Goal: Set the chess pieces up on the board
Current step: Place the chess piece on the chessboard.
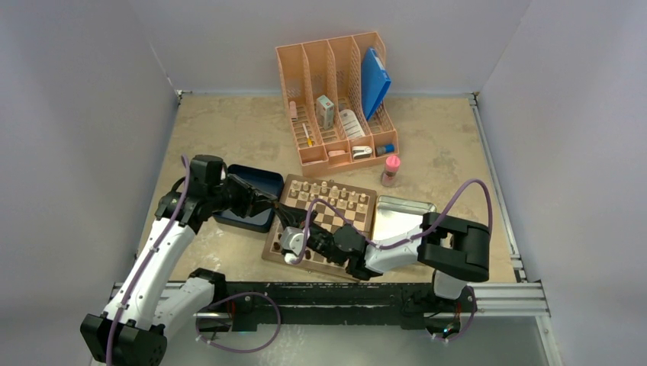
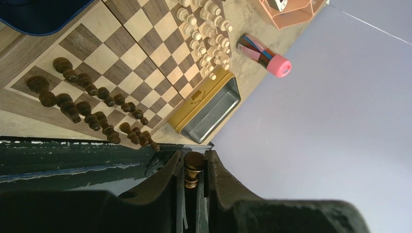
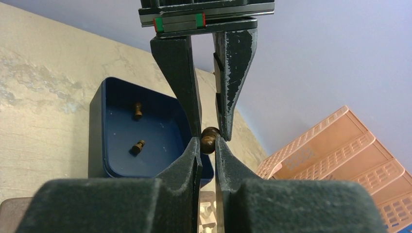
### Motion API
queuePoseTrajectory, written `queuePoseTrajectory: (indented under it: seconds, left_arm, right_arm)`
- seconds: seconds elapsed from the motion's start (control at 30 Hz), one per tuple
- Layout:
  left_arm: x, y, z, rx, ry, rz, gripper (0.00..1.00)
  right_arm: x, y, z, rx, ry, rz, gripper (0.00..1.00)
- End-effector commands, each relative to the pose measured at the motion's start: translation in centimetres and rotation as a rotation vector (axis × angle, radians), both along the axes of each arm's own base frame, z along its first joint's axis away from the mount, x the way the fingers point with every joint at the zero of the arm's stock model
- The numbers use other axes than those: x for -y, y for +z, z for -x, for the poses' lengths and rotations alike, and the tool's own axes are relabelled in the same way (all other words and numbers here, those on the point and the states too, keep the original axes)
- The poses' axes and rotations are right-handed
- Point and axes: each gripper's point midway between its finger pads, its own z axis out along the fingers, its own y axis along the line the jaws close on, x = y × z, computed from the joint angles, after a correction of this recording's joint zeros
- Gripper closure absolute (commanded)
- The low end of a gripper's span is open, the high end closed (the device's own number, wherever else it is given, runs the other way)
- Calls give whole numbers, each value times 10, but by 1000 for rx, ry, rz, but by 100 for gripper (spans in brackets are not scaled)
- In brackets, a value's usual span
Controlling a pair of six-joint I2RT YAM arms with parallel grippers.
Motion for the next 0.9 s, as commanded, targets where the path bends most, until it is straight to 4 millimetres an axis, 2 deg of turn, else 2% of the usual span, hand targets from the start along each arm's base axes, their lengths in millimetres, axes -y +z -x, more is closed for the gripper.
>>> queuePoseTrajectory:
  seconds: [0.0,0.07,0.17,0.27,0.37,0.43,0.53,0.63,0.73,0.87]
  left_arm:
    - [3,6,-3,13,-3,23,92]
    - [1,7,-4,25,0,13,77]
    - [-4,12,-8,78,13,-18,55]
    - [-8,19,-14,152,15,-51,42]
    - [-15,23,-22,228,21,-106,37]
    - [-23,25,-27,278,23,-171,36]
    - [-41,26,-38,350,26,-317,35]
    - [-62,26,-47,434,3,-492,33]
    - [-82,26,-55,509,-18,-657,24]
    - [-90,23,-60,659,-147,-815,24]
  right_arm:
    - [1,43,-1,26,-20,-146,94]
    - [3,42,-5,-3,-41,-160,99]
    - [6,40,-8,-51,-61,-178,100]
    - [11,39,-10,-130,-76,-205,100]
    - [14,33,-13,-277,-101,-222,100]
    - [17,22,-11,-375,-109,-192,100]
    - [33,18,-8,-512,-140,-230,100]
    - [44,-2,-1,-769,-195,-200,100]
    - [58,-13,6,-942,-270,-165,100]
    - [87,-30,15,-1095,-391,-147,100]
